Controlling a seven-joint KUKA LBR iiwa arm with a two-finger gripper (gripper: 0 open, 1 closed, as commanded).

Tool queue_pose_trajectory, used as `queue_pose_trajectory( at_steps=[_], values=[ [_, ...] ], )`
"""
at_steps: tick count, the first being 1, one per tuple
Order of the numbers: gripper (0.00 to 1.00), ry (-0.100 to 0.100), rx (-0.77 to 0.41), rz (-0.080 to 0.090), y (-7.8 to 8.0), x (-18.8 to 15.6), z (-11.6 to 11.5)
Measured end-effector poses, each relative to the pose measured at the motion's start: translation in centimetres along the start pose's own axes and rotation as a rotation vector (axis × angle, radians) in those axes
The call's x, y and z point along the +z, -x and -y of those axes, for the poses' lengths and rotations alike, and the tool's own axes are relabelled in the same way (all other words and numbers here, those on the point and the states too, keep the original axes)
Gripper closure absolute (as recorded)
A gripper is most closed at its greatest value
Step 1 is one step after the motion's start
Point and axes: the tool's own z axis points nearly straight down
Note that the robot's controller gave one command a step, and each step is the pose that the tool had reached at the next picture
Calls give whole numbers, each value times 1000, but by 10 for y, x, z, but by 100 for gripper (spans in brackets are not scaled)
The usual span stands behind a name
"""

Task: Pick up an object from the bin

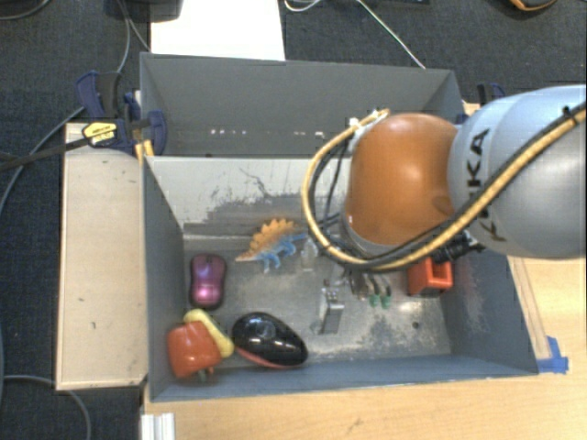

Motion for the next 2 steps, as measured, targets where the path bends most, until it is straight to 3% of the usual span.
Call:
queue_pose_trajectory(
  at_steps=[1,2],
  values=[
    [0,1,7,8,2,-5,1],
    [0,-1,41,-3,-10,119,12]
  ],
)
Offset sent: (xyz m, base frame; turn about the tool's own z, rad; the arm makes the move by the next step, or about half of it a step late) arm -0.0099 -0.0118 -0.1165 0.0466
